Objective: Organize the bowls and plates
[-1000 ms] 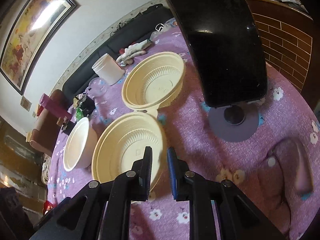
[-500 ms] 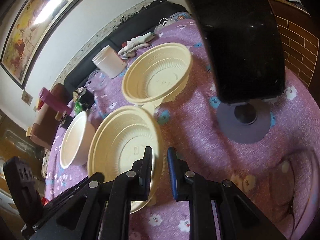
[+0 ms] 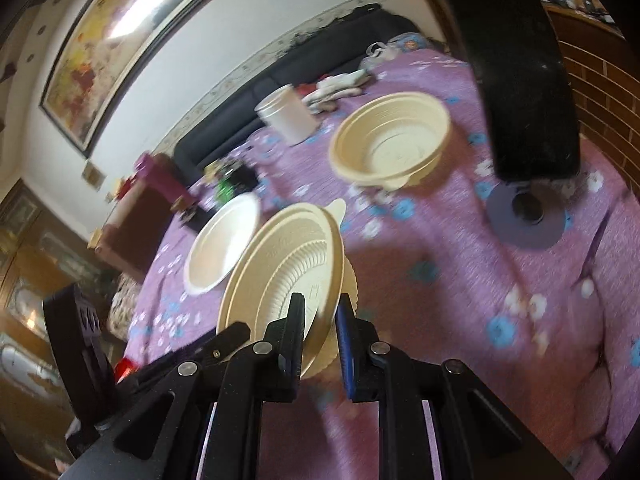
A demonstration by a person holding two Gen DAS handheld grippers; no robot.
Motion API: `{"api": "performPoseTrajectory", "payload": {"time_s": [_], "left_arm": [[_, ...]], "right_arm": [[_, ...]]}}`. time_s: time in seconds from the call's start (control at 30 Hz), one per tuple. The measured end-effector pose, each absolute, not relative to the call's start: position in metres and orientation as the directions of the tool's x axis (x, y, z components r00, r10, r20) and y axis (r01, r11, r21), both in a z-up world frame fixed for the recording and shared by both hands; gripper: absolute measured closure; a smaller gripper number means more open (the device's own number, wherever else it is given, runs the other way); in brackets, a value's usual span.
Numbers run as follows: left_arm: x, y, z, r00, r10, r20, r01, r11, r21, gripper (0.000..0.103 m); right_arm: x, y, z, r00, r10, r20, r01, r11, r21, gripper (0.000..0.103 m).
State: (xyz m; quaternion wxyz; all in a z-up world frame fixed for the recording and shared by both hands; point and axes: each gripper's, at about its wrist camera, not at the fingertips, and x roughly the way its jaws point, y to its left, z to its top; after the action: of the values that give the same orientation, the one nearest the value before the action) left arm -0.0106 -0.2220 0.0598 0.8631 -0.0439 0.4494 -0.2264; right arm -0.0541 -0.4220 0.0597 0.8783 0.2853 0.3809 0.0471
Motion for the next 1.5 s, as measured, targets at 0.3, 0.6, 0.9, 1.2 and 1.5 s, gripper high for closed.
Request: {"api": "performPoseTrajectory", "payload": {"time_s": [0.3,0.6,0.9,1.2,1.5], "left_arm": [[-0.065,-0.149,0.044,0.524,-0.317,-0.791,0.26,0.943,-0.206,0.069],[-0.071,-0.128,0.035,0.546,-0.286,-0.787,0.221,0.956,-0.195,0.066],[-0.071,-0.132,0.033,0.562,-0.287,-0.776,0.234,0.955,-0.183,0.063],[-0.084,-0.152,0.045,0.633,-0.225,-0.741,0.275,0.96,-0.057,0.07],[-0.088,-0.147,0.053,0.655,-0.216,-0.724,0.261,0.964,-0.051,0.07]], "right_arm": [[-0.098,-0.344,0.042,0.601,0.47,-0.647,-0.054,0.831,0.553,0.084],[-0.097,-0.313,0.02,0.553,0.451,-0.701,-0.091,0.868,0.487,0.081],[-0.092,-0.338,0.029,0.614,0.386,-0.688,-0.058,0.892,0.449,0.065],[-0.094,-0.328,0.025,0.596,0.405,-0.693,-0.047,0.879,0.474,0.087],[-0.108,-0.323,0.034,0.603,0.421,-0.678,-0.042,0.865,0.5,0.087]]}}
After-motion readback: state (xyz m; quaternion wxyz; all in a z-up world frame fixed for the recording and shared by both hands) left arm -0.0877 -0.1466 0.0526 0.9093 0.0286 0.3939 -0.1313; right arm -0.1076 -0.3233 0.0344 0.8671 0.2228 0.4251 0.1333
